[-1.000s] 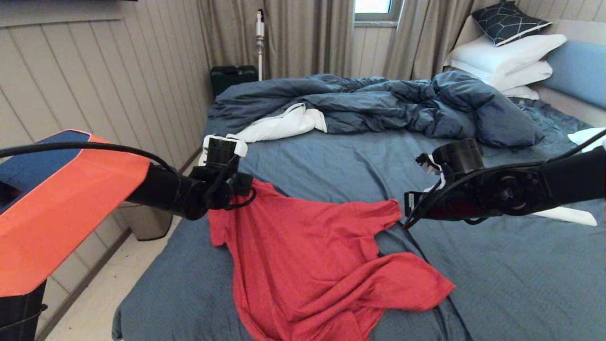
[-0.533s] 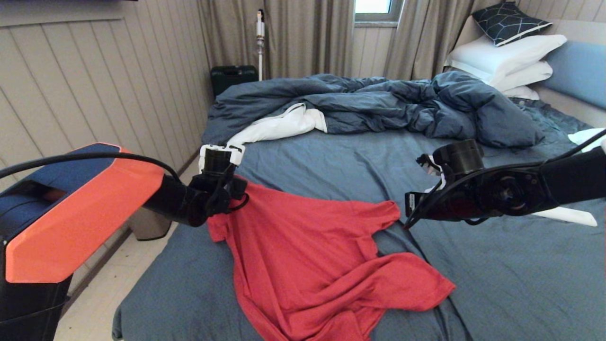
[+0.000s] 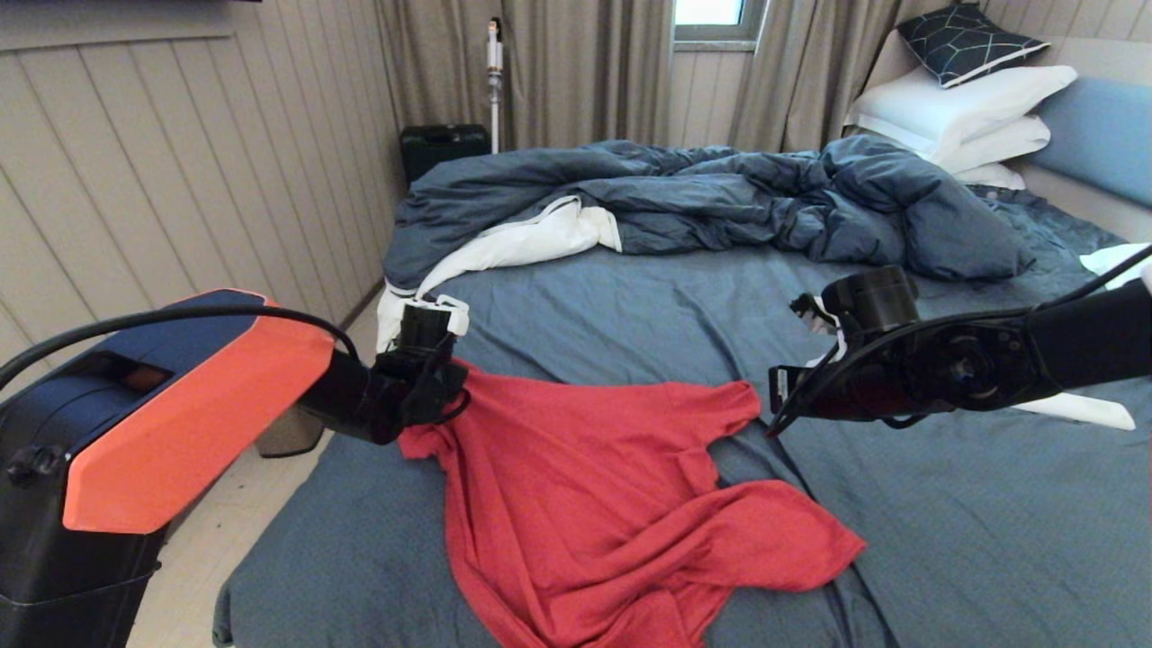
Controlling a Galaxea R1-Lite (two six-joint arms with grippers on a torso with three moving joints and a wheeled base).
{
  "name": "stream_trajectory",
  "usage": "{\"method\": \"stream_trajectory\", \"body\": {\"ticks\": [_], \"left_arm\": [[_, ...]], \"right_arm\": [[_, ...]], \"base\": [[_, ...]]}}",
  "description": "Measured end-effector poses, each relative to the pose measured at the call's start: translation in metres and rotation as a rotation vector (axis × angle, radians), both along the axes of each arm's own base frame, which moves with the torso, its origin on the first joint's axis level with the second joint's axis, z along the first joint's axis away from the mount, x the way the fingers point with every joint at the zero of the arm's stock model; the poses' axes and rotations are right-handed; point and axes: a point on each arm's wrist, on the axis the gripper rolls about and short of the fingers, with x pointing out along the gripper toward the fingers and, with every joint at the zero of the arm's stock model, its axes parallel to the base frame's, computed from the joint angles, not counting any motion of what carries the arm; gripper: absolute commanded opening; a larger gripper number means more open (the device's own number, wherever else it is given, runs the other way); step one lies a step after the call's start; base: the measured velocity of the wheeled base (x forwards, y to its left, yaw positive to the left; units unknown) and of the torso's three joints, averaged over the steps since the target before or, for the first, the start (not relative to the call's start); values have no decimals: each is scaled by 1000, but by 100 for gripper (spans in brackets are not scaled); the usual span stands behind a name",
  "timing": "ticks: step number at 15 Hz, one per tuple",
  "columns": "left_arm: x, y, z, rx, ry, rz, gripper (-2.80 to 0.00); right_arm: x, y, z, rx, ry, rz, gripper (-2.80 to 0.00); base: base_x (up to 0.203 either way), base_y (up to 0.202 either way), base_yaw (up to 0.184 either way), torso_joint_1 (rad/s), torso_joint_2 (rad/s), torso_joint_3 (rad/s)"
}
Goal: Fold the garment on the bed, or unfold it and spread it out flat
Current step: Unford the red T-shirt
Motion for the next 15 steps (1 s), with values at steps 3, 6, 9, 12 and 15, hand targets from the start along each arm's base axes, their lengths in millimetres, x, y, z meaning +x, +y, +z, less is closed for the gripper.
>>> {"method": "stream_trajectory", "body": {"ticks": [3,6,9,12,15], "left_arm": [[-2,0,6,-9,-19,15,0],[-4,0,13,-23,-30,27,0],[-5,1,13,-34,-28,34,0],[-6,0,12,-30,-19,33,0],[-7,-3,10,-22,-5,25,0]], "right_arm": [[0,0,0,1,-1,0,-280],[1,0,0,-1,-2,1,-280],[0,-1,1,0,-3,-2,-280],[0,-1,2,-1,-7,-2,-280],[-1,-1,3,0,-8,-2,-280]], "base": [[0,0,0,0,0,0],[0,0,0,0,0,0],[0,0,0,0,0,0],[0,0,0,0,0,0],[0,0,0,0,0,0]]}}
